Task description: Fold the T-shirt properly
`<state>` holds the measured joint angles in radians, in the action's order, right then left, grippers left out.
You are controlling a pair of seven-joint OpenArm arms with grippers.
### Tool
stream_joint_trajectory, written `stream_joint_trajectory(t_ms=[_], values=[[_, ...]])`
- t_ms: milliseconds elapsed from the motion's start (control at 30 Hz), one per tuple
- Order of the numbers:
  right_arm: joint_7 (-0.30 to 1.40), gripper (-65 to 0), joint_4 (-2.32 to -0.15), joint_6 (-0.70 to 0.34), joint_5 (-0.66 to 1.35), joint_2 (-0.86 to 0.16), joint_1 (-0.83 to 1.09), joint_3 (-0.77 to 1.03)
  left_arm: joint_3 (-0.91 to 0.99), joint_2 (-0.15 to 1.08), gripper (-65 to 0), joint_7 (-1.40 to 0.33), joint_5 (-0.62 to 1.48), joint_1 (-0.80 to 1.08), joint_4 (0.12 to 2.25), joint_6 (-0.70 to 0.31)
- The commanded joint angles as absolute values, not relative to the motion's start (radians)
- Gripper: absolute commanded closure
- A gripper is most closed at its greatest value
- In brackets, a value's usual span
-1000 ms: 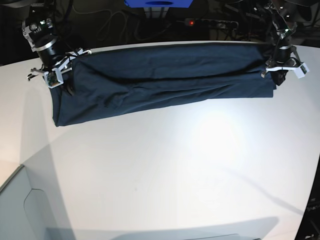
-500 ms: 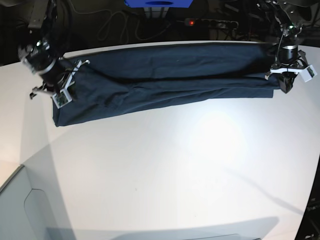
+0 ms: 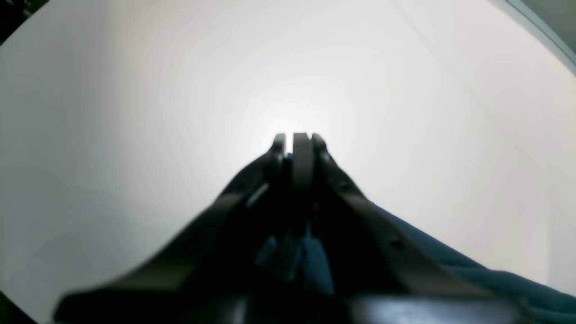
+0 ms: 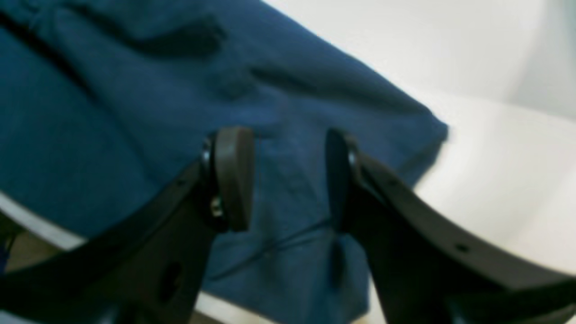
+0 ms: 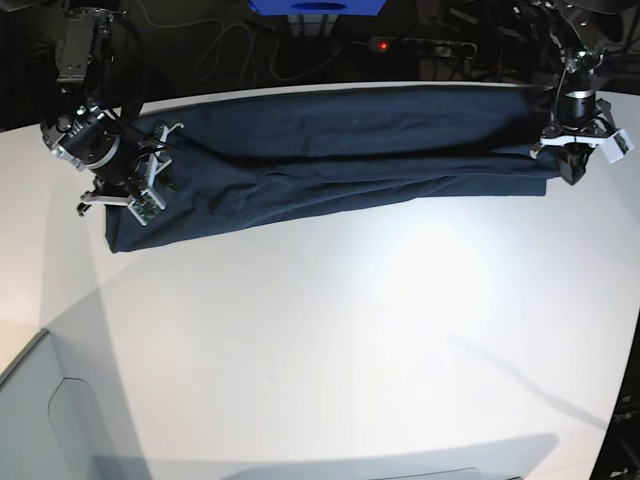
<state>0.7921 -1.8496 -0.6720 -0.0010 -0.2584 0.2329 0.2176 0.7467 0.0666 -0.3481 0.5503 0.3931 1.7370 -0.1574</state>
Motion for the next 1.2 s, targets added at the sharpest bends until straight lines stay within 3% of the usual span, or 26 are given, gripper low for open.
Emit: stream_joint_trajectory(t_ms=[0, 1167], values=[[0.779, -25.4, -1.850, -0.698, 0.004, -0.272, 0.219, 0.214, 0.751, 0.077, 0.0, -0.323, 0.556, 0.394, 1.753, -0.159], [0.777, -25.6, -1.692, -0.698, 0.004, -0.271, 0.170, 0.211, 0.750, 0.079, 0.0, -0.323, 0.553, 0.392, 1.753, -0.156]])
